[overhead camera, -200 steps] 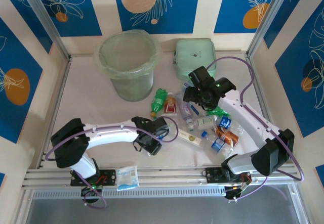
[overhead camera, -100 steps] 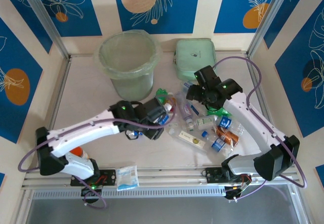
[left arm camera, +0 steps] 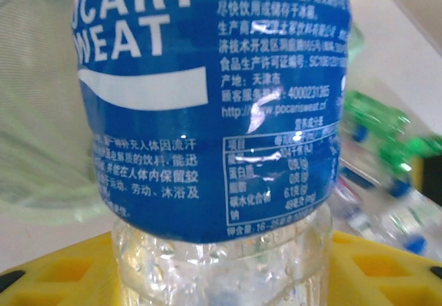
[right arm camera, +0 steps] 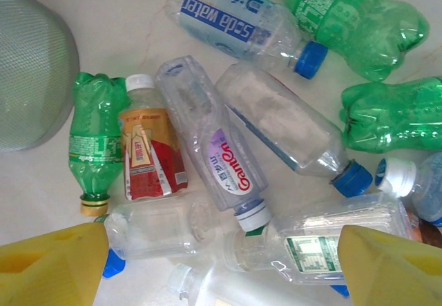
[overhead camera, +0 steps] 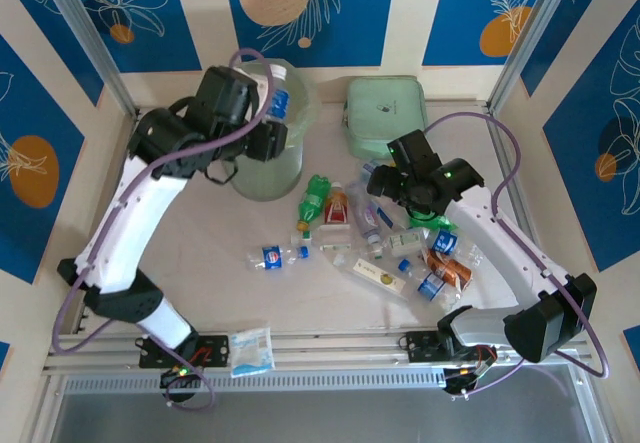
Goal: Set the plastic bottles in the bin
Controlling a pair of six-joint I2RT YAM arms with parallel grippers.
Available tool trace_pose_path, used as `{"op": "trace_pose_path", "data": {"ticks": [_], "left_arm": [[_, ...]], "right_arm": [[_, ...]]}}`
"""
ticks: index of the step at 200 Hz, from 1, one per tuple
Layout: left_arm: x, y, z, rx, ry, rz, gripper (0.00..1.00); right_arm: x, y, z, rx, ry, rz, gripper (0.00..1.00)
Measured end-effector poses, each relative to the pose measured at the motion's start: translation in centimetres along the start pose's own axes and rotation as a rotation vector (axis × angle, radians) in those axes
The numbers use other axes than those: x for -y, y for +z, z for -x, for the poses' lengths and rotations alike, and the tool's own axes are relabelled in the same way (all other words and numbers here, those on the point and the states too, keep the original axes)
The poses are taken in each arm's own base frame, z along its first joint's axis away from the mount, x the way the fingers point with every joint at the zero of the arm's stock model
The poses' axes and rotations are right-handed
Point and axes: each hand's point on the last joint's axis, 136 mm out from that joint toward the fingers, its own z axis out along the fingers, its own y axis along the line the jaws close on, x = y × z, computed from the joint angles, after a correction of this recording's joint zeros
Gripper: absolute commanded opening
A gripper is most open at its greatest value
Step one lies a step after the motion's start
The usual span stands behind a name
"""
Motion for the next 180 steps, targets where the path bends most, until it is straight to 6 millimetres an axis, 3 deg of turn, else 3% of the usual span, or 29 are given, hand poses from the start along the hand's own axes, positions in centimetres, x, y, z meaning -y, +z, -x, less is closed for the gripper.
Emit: {"op": "trace_pose_path", "data": {"ticks": [52,75,124,154,180], "left_arm": [[-5.1,9.4,3.7,0.000,-0.118,0.091,0.56],[-7.3,11.9,4.5,-0.001,-0.161,0.115,0.65],[-8.9,13.9,3.6,-0.031,-0.197,0.128,0.88],[-8.8,14.7,3.1,-0.045,-0.194,0.123,0.90],[-8.5,13.4,3.9,-0.005,-0.201,0.100,0.90]], "right_arm": [[-1.5,0.5,-0.9,-0.029,-0.029,0.034,0.86],[-2.1,0.5,-1.5,-0.045,-0.051,0.045,0.87],[-2.3,0.6,-4.2,-0.103,-0.135,0.068,0.89],[-1.0,1.2,-7.6,-0.196,-0.205,0.043,0.91],[0.6,1.8,-10.5,-0.282,-0.255,0.000,0.91]]}}
